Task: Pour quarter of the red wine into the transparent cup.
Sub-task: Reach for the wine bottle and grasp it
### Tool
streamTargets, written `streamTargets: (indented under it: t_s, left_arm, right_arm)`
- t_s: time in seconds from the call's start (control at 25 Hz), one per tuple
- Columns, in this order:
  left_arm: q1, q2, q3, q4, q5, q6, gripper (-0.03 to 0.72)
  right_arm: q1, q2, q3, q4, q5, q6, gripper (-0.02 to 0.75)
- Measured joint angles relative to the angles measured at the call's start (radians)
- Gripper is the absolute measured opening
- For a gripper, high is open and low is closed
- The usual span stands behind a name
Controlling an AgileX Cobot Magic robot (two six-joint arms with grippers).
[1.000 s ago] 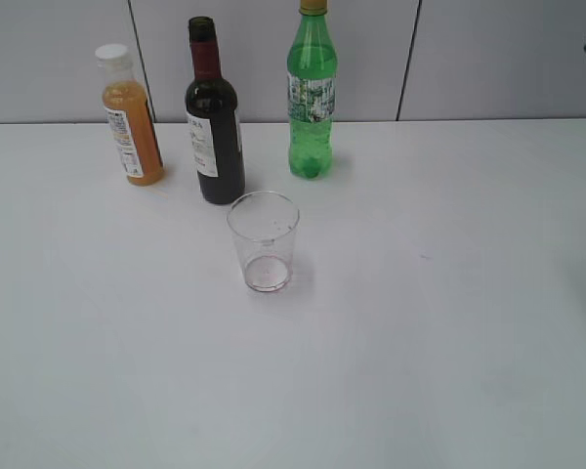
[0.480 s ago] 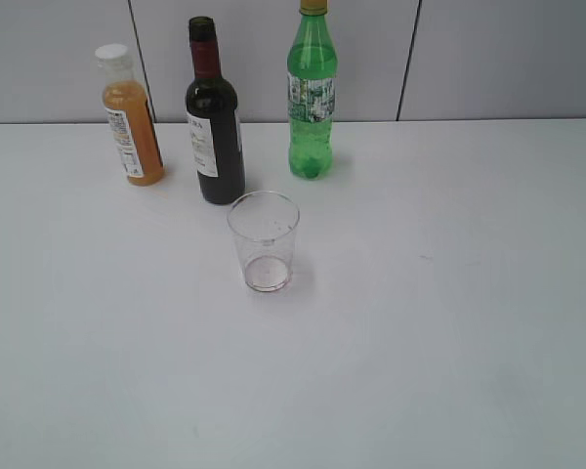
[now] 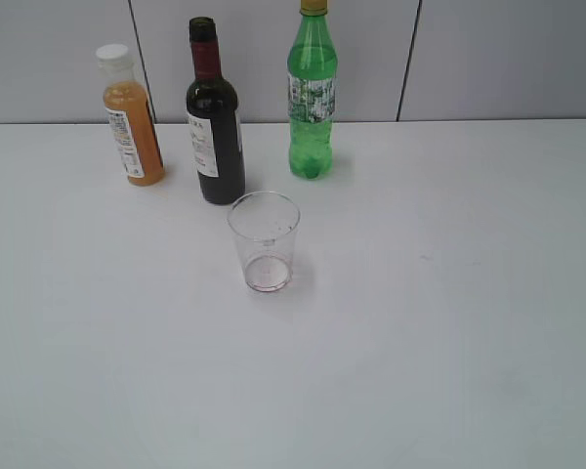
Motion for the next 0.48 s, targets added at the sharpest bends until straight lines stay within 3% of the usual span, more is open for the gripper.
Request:
streamTargets:
  t_s: [0.48]
  left_arm:
    - [0.0,0.0,0.0,0.0,0.0,0.0,0.24]
  right_arm:
    - [0.0,-0.304,0.138,0.004,-0.055,0.0,0.586]
